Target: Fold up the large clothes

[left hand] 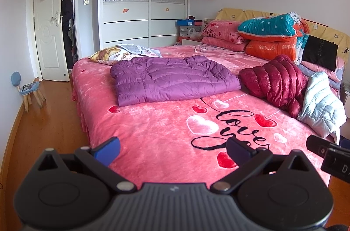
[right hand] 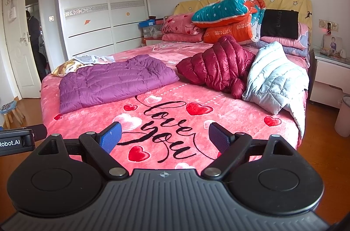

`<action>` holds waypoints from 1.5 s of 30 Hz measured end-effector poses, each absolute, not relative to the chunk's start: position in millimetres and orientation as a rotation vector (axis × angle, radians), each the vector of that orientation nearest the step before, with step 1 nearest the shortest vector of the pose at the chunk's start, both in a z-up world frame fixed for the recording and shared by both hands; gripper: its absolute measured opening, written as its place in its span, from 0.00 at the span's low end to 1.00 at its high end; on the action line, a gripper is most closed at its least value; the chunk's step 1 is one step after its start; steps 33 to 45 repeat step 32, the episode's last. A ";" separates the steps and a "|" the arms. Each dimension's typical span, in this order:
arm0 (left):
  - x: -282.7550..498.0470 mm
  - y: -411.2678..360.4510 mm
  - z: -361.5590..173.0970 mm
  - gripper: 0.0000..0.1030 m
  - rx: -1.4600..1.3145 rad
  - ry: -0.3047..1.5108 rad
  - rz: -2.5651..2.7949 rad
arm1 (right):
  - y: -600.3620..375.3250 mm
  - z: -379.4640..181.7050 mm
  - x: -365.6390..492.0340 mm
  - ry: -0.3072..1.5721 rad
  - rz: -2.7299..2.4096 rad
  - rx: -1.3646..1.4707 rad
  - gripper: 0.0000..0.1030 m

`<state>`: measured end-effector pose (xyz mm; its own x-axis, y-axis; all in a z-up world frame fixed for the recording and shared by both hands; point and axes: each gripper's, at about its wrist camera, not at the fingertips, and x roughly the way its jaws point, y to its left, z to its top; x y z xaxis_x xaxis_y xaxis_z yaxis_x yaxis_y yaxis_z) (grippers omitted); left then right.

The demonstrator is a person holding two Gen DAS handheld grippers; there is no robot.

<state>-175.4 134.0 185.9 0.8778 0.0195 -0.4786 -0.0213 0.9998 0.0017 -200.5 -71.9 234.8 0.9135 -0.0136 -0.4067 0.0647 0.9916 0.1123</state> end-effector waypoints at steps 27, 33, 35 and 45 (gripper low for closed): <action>-166.8 130.8 167.4 0.99 -0.028 0.519 -0.004 | -74.6 224.1 -194.4 0.436 -0.016 0.148 1.00; -159.1 122.5 161.5 0.99 -0.013 0.545 -0.010 | -80.3 220.1 -191.0 0.431 -0.023 0.163 1.00; -159.1 122.5 161.5 0.99 -0.013 0.545 -0.010 | -80.3 220.1 -191.0 0.431 -0.023 0.163 1.00; -159.1 122.5 161.5 0.99 -0.013 0.545 -0.010 | -80.3 220.1 -191.0 0.431 -0.023 0.163 1.00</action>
